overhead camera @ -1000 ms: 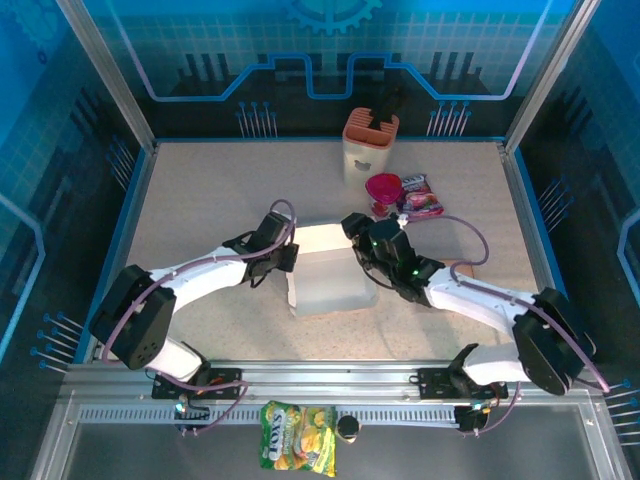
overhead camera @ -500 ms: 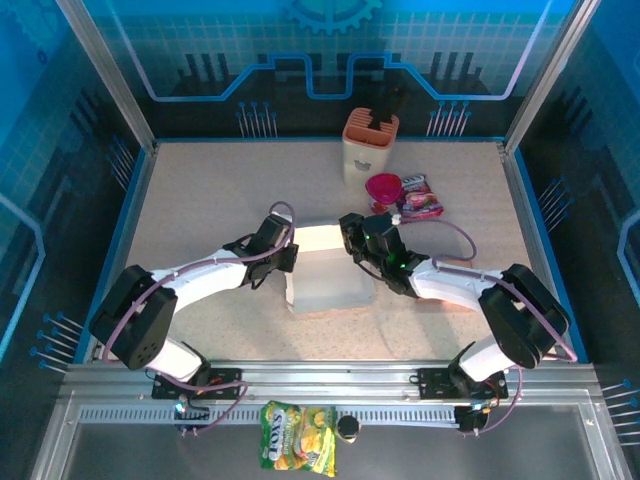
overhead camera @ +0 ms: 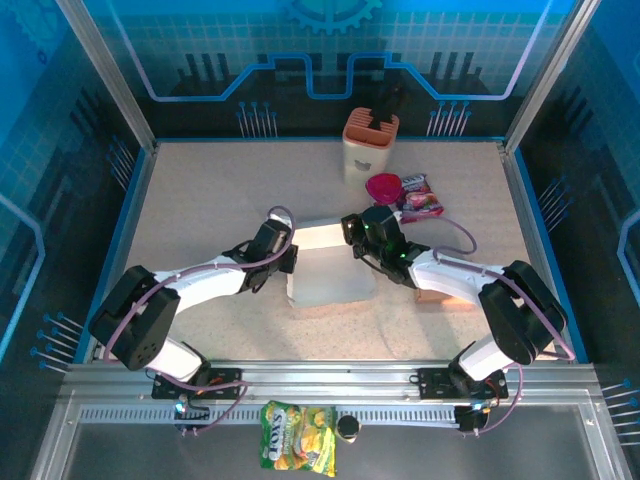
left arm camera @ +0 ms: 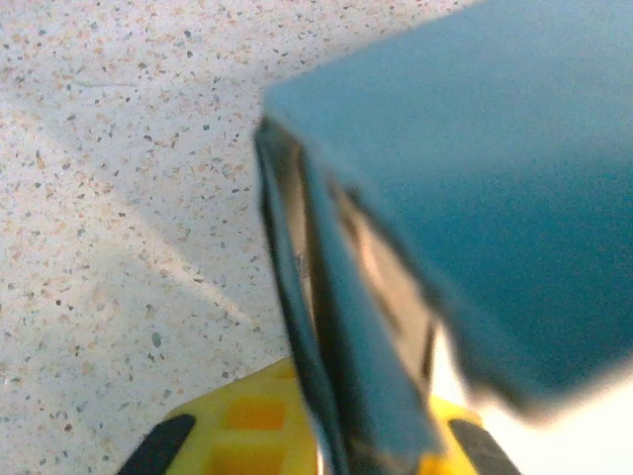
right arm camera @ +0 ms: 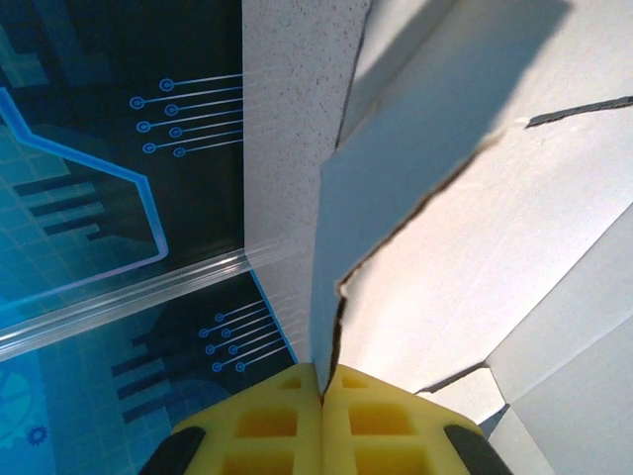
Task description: Fold the paper box
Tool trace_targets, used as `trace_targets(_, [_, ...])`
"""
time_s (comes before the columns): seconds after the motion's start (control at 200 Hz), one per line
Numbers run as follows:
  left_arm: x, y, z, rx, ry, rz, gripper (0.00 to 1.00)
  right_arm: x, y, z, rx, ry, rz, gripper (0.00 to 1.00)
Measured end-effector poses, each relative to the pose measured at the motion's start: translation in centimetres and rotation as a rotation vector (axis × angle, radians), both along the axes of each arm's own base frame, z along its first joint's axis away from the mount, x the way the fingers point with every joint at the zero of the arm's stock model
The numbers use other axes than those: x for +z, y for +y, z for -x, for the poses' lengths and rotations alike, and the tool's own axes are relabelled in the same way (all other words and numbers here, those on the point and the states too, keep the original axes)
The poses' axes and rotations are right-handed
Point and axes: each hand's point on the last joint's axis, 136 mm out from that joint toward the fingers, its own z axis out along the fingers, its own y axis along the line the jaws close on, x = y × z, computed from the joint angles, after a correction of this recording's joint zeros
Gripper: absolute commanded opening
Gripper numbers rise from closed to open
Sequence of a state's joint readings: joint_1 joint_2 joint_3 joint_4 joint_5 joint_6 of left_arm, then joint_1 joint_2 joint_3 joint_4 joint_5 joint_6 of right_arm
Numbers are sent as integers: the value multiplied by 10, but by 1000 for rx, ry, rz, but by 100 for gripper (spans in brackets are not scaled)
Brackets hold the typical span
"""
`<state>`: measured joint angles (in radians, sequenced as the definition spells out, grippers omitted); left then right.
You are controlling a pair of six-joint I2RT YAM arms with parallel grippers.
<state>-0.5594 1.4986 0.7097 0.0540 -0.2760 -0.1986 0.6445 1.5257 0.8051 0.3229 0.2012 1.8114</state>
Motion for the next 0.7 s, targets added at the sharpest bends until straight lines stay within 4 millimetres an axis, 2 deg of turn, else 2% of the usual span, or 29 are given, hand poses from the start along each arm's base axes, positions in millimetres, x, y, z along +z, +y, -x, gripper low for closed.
trace_targets(0.165, [-5,0,3,-11,-6,10,29,-2,1,-4,6,21,4,0])
trace_targets(0.31, [-6,-1,1,-22,-15,15,25,-2,1,-6,9,29,3,0])
trace_targets(0.485, [-3,-4,-2,-31,-32,29,15,-2,0,-7,12,33,1,0])
trace_targets(0.58, [-3,-6,-2,-39,-36,40,15,-4,1,-7,15,36,1,0])
trace_targets(0.7, [-3,-7,-3,-44,-40,43,22,-4,3,-9,16,35,-2,0])
